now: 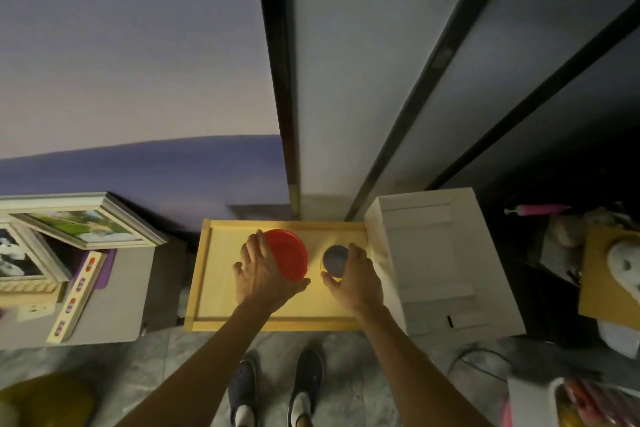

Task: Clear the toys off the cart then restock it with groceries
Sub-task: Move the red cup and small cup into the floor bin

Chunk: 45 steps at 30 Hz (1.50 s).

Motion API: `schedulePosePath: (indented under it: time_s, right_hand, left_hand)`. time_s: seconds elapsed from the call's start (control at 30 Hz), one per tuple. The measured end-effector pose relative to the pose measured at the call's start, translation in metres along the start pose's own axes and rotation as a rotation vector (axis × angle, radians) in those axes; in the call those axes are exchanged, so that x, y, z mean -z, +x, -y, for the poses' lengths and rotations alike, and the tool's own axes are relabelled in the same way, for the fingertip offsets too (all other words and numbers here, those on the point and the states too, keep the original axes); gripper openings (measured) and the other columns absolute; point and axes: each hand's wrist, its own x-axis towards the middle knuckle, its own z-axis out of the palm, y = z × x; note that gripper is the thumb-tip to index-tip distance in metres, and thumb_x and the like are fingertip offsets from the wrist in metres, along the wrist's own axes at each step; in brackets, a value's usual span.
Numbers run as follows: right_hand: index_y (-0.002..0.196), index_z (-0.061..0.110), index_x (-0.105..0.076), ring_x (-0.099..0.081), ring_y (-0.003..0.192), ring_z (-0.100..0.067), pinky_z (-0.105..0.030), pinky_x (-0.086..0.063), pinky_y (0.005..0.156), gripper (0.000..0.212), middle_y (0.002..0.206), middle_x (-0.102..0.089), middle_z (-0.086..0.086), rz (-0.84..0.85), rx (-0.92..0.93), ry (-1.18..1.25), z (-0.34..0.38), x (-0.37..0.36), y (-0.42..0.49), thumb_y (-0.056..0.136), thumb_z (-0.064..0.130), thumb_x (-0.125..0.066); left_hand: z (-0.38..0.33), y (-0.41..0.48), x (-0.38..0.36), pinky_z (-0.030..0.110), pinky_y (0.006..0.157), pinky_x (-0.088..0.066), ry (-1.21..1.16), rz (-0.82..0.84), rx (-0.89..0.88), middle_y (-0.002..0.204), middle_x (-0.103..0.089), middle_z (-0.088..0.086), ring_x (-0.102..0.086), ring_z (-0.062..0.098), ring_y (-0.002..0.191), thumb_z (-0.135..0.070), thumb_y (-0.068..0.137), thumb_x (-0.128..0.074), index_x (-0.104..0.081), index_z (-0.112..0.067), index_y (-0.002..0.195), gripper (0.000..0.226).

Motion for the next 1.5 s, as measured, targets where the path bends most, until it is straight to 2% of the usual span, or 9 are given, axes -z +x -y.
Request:
schedulePosePath:
  time_s: [0.13, 0.3, 0.57, 0.67, 0.8, 1.07, 1.27, 1.37, 1.5]
  right_hand:
    - [0.146, 0.019, -0.043, -0.065, 0.116, -0.017, -0.028, -0.058, 0.086, 0.085, 0.135, -0.062, 0.002, -0.010, 0.003, 0.018, 0.002, 0.003, 0.000, 0.084, 0.067, -0.076]
    - [0.146, 0.020, -0.044, -0.065, 0.119, -0.017, -0.029, -0.059, 0.090, 0.087, 0.136, -0.063, 0.004, -0.054, 0.013, 0.050, 0.013, 0.026, -0.007, 0.082, 0.072, -0.074]
    - [0.141, 0.022, -0.046, -0.067, 0.115, -0.021, -0.035, -0.061, 0.087, 0.082, 0.133, -0.064, 0.001, -0.169, 0.123, 0.097, 0.067, 0.100, -0.027, 0.081, 0.071, -0.073]
    - [0.136, 0.019, -0.052, -0.067, 0.111, -0.023, -0.027, -0.050, 0.076, 0.078, 0.129, -0.066, 0.000, -0.211, 0.203, 0.088, 0.100, 0.126, -0.039, 0.081, 0.068, -0.077]
    - [0.134, 0.019, -0.054, -0.068, 0.111, -0.024, -0.029, -0.052, 0.075, 0.080, 0.128, -0.067, -0.001, -0.245, 0.303, 0.075, 0.151, 0.151, -0.053, 0.079, 0.073, -0.075]
    - [0.135, 0.019, -0.053, -0.067, 0.116, -0.026, -0.029, -0.046, 0.074, 0.083, 0.131, -0.066, -0.002, -0.214, 0.516, -0.019, 0.278, 0.136, -0.102, 0.077, 0.075, -0.073]
    - [0.132, 0.020, -0.052, -0.067, 0.112, -0.027, -0.029, -0.044, 0.071, 0.081, 0.129, -0.065, -0.003, -0.102, 0.709, -0.095, 0.379, 0.082, -0.165, 0.077, 0.075, -0.073]
    - [0.139, 0.020, -0.047, -0.065, 0.111, -0.024, -0.031, -0.055, 0.074, 0.089, 0.132, -0.063, -0.004, -0.035, 0.804, -0.111, 0.431, 0.045, -0.205, 0.077, 0.079, -0.071]
    - [0.144, 0.016, -0.045, -0.064, 0.117, -0.023, -0.029, -0.056, 0.082, 0.091, 0.135, -0.062, -0.005, 0.031, 0.935, -0.129, 0.498, -0.008, -0.263, 0.079, 0.074, -0.074]
  left_hand:
    - [0.000, -0.001, 0.005, 0.057, 0.109, -0.050, -0.036, -0.017, -0.010, 0.160, -0.033, 0.010, -0.040, 0.037, 0.145, -0.086, 0.045, -0.085, -0.008, -0.013, 0.163, 0.159]
    - [0.001, -0.006, 0.034, 0.055, 0.107, -0.052, -0.067, -0.054, -0.036, 0.160, -0.035, 0.010, -0.043, 0.036, 0.143, -0.091, 0.044, -0.079, -0.013, -0.014, 0.162, 0.156]
    - [0.017, -0.035, 0.132, 0.056, 0.112, -0.049, -0.091, -0.211, -0.104, 0.167, -0.028, 0.007, -0.037, 0.033, 0.150, -0.100, 0.050, -0.070, -0.009, -0.018, 0.165, 0.154]
    - [0.033, -0.053, 0.174, 0.055, 0.113, -0.049, -0.119, -0.268, -0.104, 0.169, -0.025, 0.006, -0.036, 0.032, 0.151, -0.102, 0.053, -0.068, -0.008, -0.020, 0.166, 0.152]
    - [0.065, -0.078, 0.226, 0.054, 0.106, -0.054, -0.142, -0.371, -0.087, 0.163, -0.036, 0.008, -0.047, 0.033, 0.144, -0.104, 0.050, -0.067, -0.018, -0.019, 0.163, 0.149]
    - [0.185, -0.147, 0.293, 0.050, 0.104, -0.055, -0.167, -0.550, 0.030, 0.159, -0.042, 0.008, -0.052, 0.032, 0.138, -0.103, 0.050, -0.068, -0.028, -0.017, 0.159, 0.144]
    - [0.307, -0.221, 0.307, 0.049, 0.100, -0.058, -0.249, -0.625, 0.209, 0.154, -0.045, 0.000, -0.054, 0.028, 0.134, -0.107, 0.046, -0.065, -0.031, -0.028, 0.155, 0.139]
    - [0.374, -0.264, 0.311, 0.048, 0.102, -0.057, -0.247, -0.666, 0.304, 0.155, -0.044, 0.003, -0.052, 0.028, 0.137, -0.107, 0.046, -0.064, -0.031, -0.025, 0.158, 0.142]
    - [0.462, -0.321, 0.311, 0.047, 0.100, -0.056, -0.236, -0.726, 0.411, 0.151, -0.047, 0.005, -0.055, 0.031, 0.132, -0.103, 0.048, -0.068, -0.035, -0.023, 0.155, 0.138]
